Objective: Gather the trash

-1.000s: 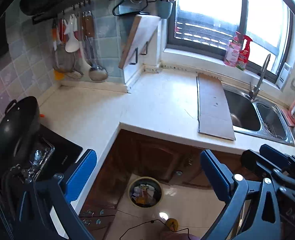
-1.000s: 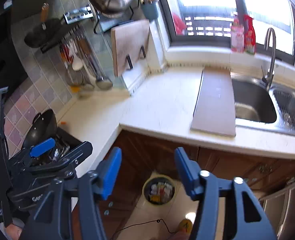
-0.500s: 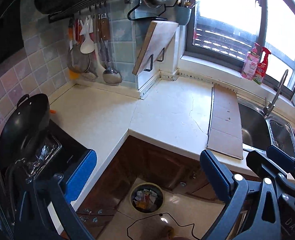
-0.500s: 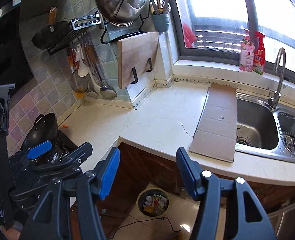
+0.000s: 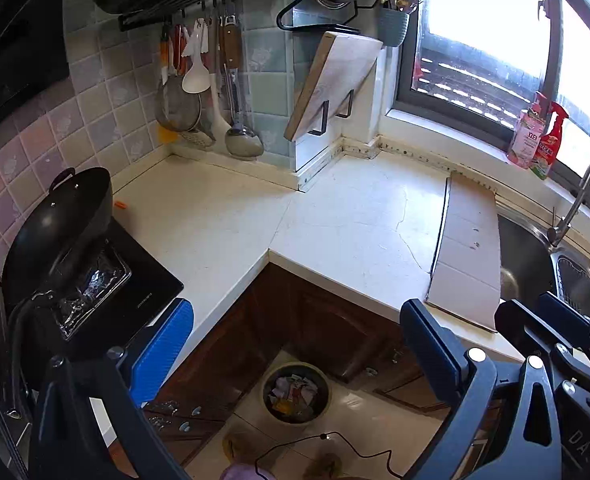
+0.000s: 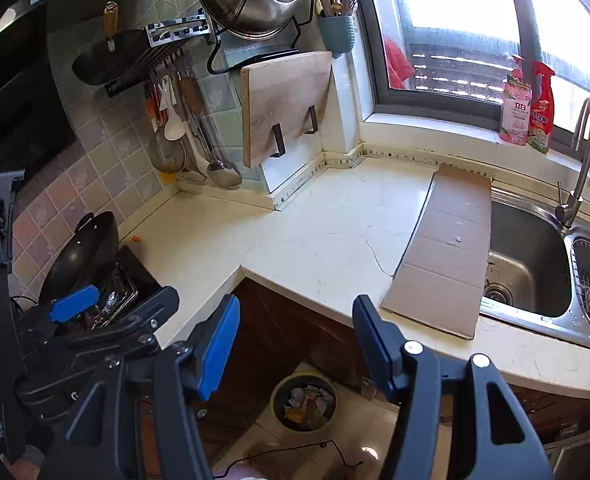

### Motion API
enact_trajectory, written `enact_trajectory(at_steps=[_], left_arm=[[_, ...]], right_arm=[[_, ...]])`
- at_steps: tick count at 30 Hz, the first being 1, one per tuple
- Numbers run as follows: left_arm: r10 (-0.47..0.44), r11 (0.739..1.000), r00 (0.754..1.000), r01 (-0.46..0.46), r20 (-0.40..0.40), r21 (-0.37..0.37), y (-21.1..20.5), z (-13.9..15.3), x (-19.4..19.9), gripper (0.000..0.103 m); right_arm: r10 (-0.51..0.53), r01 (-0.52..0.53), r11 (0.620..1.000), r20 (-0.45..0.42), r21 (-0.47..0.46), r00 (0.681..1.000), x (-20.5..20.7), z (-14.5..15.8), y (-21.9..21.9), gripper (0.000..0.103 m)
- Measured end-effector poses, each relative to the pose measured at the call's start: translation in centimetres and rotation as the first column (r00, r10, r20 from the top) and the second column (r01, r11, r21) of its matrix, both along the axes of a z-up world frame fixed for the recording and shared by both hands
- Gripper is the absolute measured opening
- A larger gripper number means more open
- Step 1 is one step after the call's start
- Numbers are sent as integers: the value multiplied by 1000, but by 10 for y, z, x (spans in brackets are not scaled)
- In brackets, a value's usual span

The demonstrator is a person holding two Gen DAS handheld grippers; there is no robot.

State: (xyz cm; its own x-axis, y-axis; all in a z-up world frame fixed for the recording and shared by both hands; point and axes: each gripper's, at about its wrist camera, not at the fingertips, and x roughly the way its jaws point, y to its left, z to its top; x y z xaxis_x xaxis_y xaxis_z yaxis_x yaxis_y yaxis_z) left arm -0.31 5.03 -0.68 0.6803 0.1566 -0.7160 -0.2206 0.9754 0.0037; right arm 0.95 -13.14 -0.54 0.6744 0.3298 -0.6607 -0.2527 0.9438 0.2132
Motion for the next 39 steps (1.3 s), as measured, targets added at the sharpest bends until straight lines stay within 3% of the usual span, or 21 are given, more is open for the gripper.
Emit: enact_trajectory(at_steps=[22,39], left_arm=[[-41,999,999,41,-8,-14,16,-5,8,102],[-57,998,998,57,-30,-6,1,-13,14,102]], right_arm=[[-59,58,998,-35,-14,998,4,-12,12,59],[-71,70,998,-64,-5,995,6,-20,-4,59]])
